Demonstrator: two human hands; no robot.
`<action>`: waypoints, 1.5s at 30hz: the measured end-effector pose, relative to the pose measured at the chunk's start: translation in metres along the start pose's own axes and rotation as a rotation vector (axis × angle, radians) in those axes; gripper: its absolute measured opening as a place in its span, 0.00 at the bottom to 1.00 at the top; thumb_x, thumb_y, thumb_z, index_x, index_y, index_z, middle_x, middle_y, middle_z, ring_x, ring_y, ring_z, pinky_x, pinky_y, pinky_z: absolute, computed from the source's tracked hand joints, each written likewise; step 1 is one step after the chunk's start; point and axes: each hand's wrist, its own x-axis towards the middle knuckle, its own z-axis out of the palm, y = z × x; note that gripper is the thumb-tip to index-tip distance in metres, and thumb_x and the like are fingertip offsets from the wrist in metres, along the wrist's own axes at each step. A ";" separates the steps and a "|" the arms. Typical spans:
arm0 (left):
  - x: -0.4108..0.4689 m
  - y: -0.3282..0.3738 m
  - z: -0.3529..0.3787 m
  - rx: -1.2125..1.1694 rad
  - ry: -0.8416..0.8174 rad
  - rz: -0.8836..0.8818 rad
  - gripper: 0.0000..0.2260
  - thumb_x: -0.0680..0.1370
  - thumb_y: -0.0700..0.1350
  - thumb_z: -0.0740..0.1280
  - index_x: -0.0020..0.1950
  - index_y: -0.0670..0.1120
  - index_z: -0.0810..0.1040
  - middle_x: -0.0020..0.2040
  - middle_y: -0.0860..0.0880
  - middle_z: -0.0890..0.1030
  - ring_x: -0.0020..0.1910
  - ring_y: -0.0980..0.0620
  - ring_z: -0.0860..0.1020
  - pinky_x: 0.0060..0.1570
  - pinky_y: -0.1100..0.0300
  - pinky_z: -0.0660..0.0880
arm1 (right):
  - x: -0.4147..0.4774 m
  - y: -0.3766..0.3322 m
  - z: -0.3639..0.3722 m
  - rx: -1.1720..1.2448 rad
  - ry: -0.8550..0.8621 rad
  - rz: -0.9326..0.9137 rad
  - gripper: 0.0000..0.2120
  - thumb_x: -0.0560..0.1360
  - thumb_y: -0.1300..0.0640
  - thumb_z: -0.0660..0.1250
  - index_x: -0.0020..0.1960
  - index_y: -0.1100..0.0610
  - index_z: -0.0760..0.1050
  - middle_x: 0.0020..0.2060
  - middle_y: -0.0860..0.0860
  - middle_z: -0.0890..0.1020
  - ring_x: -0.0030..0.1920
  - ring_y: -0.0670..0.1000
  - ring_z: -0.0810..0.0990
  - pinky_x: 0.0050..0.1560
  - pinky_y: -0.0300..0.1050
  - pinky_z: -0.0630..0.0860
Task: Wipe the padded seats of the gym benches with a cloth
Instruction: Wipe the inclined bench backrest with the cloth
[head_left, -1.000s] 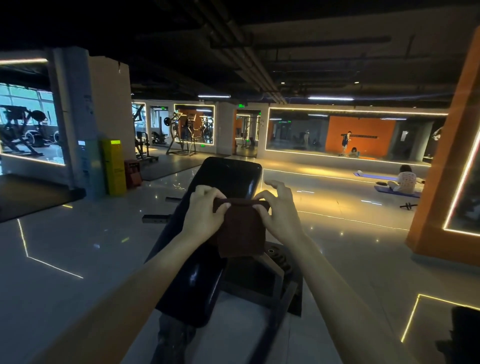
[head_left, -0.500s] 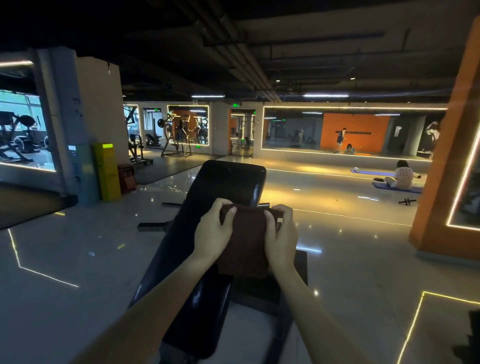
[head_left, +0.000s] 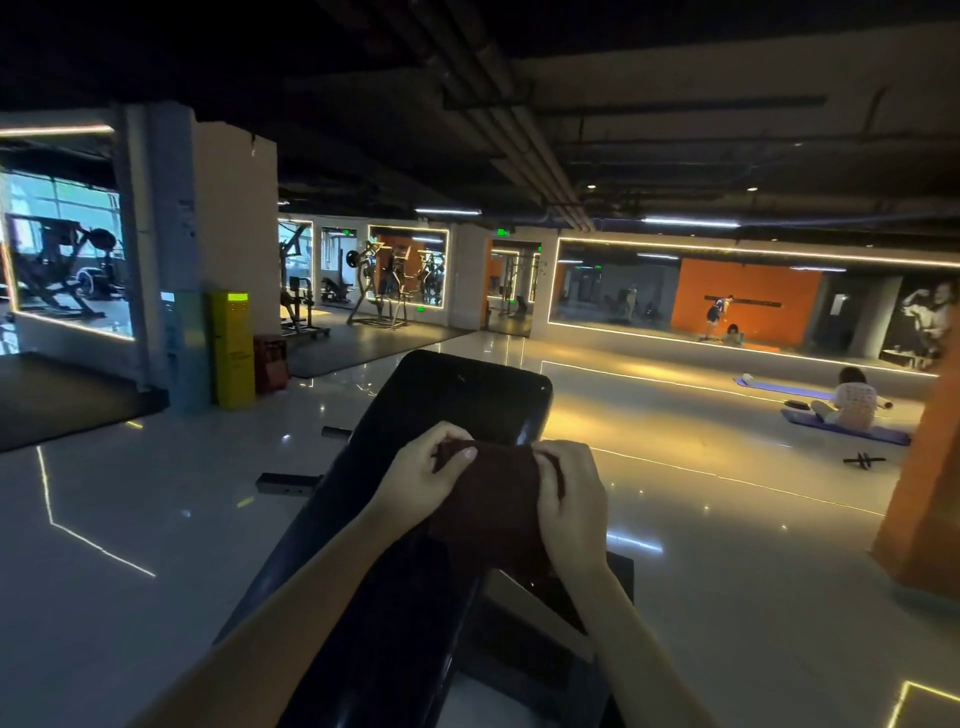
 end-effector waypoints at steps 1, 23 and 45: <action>0.009 -0.004 0.002 0.013 0.004 0.003 0.02 0.80 0.43 0.67 0.51 0.48 0.79 0.45 0.57 0.80 0.46 0.65 0.78 0.46 0.73 0.71 | 0.007 0.005 0.005 -0.006 -0.007 -0.003 0.10 0.80 0.59 0.60 0.54 0.57 0.79 0.48 0.47 0.78 0.48 0.35 0.72 0.52 0.23 0.65; 0.199 -0.058 0.077 -0.202 -0.131 -0.373 0.06 0.81 0.42 0.62 0.45 0.50 0.71 0.46 0.50 0.78 0.43 0.56 0.77 0.44 0.58 0.79 | 0.200 0.106 0.104 -0.781 -0.132 0.073 0.12 0.82 0.55 0.59 0.56 0.48 0.81 0.51 0.49 0.84 0.54 0.56 0.77 0.48 0.48 0.68; 0.138 -0.225 -0.017 0.758 -0.347 -0.062 0.45 0.66 0.78 0.38 0.79 0.58 0.40 0.79 0.50 0.33 0.78 0.47 0.35 0.75 0.46 0.38 | 0.124 0.160 0.193 -0.850 -0.309 0.156 0.36 0.79 0.39 0.37 0.79 0.57 0.58 0.78 0.60 0.58 0.79 0.61 0.52 0.77 0.60 0.50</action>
